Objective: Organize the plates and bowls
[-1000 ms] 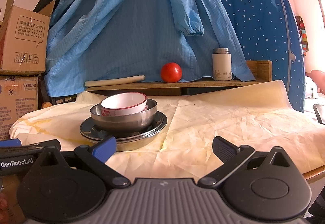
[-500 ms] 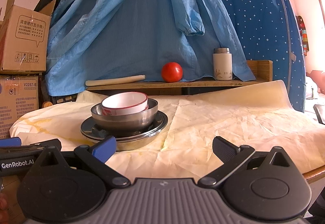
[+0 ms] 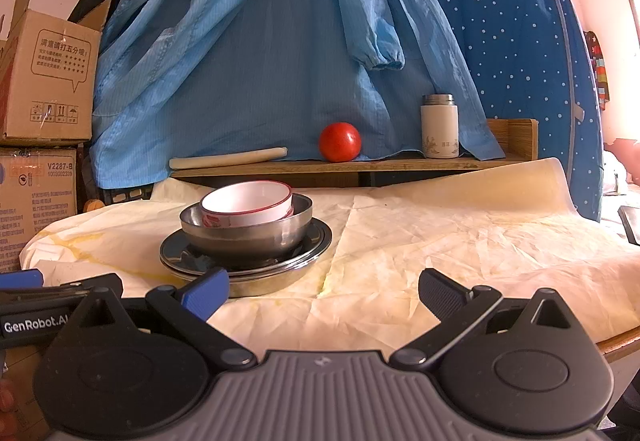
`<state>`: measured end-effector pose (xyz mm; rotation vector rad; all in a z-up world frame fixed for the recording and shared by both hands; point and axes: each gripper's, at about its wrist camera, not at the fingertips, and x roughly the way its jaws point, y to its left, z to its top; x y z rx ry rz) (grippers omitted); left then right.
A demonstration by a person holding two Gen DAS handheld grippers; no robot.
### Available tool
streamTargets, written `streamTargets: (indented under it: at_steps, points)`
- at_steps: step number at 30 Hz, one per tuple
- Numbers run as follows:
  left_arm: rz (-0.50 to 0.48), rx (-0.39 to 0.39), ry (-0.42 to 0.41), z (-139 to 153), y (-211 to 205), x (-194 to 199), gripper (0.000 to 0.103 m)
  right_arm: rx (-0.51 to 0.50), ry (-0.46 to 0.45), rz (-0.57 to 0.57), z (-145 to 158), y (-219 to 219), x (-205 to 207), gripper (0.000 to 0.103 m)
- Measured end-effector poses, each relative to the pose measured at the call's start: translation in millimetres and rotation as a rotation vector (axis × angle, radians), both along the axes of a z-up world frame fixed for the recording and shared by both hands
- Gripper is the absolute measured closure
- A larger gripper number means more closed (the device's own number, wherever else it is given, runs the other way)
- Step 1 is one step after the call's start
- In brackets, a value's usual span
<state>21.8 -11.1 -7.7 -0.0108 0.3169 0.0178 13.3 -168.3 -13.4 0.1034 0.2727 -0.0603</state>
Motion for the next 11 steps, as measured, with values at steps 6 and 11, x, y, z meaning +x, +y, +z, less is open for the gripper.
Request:
streamTargets:
  at_steps: [6,11]
  points:
    - [-0.007,-0.001,-0.002,-0.4,0.0,0.0,0.001,0.000,0.000,0.000,-0.2,0.1,0.0,0.000]
    - [-0.009,0.001,-0.002,-0.4,-0.1,0.0,0.001,0.000,0.001,0.000,-0.3,0.1,0.1,0.000]
